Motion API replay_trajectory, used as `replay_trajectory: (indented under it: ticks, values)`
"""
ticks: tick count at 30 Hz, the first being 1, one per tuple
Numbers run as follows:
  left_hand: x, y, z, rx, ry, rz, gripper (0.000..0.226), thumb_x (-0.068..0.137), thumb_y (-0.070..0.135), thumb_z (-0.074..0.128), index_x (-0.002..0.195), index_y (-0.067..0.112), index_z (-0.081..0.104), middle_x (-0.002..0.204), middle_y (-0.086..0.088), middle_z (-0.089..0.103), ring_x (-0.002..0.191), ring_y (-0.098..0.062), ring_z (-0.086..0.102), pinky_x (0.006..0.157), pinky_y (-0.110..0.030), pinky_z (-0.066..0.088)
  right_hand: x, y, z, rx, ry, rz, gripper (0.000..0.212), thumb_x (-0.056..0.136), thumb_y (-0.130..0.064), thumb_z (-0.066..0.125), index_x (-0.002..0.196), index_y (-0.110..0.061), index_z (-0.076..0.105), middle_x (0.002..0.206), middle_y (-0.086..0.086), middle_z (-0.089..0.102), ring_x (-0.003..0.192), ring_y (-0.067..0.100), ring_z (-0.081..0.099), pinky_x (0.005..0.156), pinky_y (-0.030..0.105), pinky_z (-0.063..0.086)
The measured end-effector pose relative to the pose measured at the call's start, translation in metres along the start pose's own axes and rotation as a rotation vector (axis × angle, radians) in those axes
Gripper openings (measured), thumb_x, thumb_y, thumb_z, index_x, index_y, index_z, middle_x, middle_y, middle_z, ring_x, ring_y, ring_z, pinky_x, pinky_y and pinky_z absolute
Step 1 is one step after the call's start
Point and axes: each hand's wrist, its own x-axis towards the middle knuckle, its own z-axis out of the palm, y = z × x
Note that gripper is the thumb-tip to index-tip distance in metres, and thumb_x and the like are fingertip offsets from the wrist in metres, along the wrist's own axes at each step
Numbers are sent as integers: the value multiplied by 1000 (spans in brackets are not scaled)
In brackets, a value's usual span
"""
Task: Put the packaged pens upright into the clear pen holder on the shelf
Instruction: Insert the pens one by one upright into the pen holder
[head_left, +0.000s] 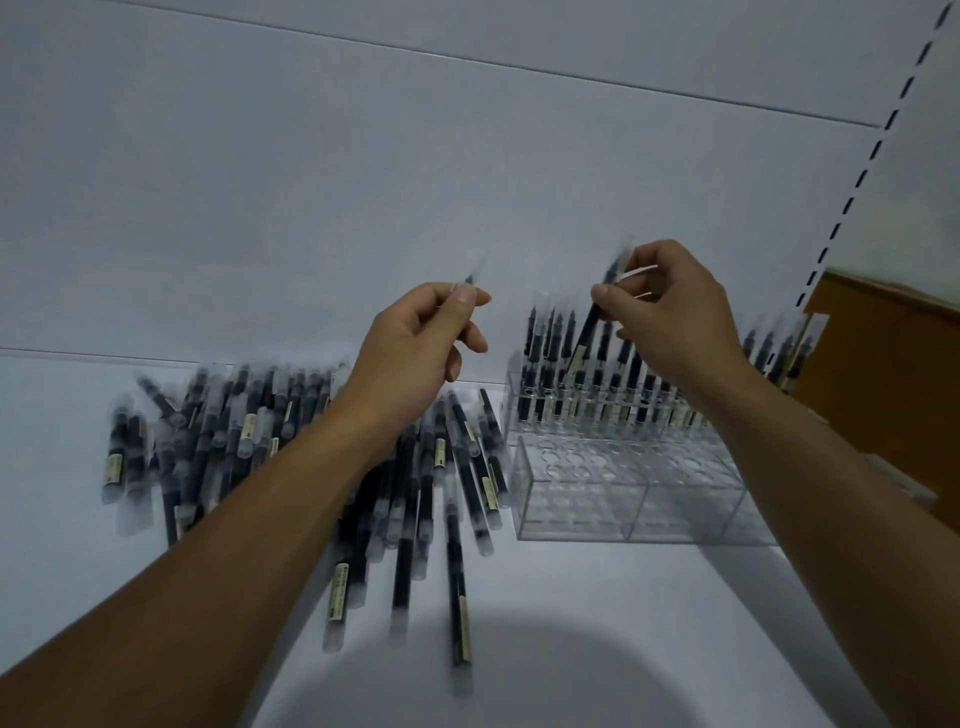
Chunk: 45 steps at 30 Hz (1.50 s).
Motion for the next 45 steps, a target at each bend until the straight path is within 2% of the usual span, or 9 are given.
replay_trajectory:
  ticks: [6, 10, 15, 18, 22, 30, 34, 38, 45]
  values:
    - [-2, 0, 3, 1, -28, -15, 21, 100, 32, 47, 102, 22, 66, 72, 9, 66, 52, -8, 46, 49, -13, 39, 0, 0, 3, -50, -37, 9, 21, 88, -29, 71, 98, -25, 53, 88, -6, 66, 84, 16, 67, 81, 43, 58]
    - [-3, -1, 4, 9, -52, -23, 20, 100, 29, 47, 103, 21, 66, 75, 9, 67, 53, -5, 49, 47, -12, 38, -7, 7, 12, -230, -219, 58, 19, 86, -32, 72, 89, -22, 56, 88, -1, 66, 84, 18, 67, 81, 41, 57]
    - [-4, -3, 6, 8, -120, -12, 17, 100, 20, 49, 110, 18, 63, 81, 8, 72, 59, -4, 56, 53, -15, 44, -14, 6, 4, -268, -258, 86, 30, 83, -47, 72, 97, -22, 63, 91, -6, 66, 84, 14, 65, 75, 33, 55]
    - [-4, -4, 7, 27, -136, -2, 17, 99, 19, 50, 110, 18, 64, 82, 9, 73, 61, -5, 58, 53, -16, 45, -23, 1, -4, -132, -157, 51, 23, 86, -44, 69, 92, -22, 67, 87, -3, 69, 78, 12, 65, 67, 27, 53]
    - [-5, -5, 9, 74, -158, 11, 18, 99, 21, 51, 111, 19, 65, 84, 8, 73, 62, -6, 59, 54, -17, 46, -35, -12, -2, 161, -320, 48, 19, 86, -43, 67, 98, -30, 70, 94, -6, 70, 68, -4, 60, 55, 9, 44]
    - [-8, -7, 14, 119, -260, 50, 14, 95, 24, 56, 104, 27, 67, 88, 5, 74, 69, -9, 67, 66, -20, 52, -39, -23, 10, 356, -291, 31, 8, 88, -27, 69, 87, -20, 72, 78, -16, 66, 66, -4, 56, 58, 11, 44]
    - [-5, -18, 3, 619, -230, 59, 28, 91, 48, 56, 116, 37, 62, 114, 19, 65, 103, 2, 59, 91, -28, 46, -27, -23, -6, 508, -125, 125, 7, 95, -22, 60, 91, -17, 63, 93, -1, 71, 73, 7, 66, 61, 20, 52]
    - [-1, -31, -8, 1180, -386, 2, 52, 92, 57, 47, 137, 31, 50, 145, 7, 46, 131, -17, 43, 111, -40, 32, -11, -9, -23, 250, 56, 86, 11, 97, -26, 60, 98, -16, 62, 91, -3, 70, 72, 4, 68, 69, 28, 56]
    - [-2, -31, -5, 1290, -477, -20, 49, 95, 58, 39, 136, 34, 50, 145, 10, 47, 128, -16, 47, 112, -37, 25, 2, 4, -23, -58, 62, -19, 16, 94, -33, 63, 95, -17, 63, 90, 1, 70, 76, 14, 69, 76, 39, 57]
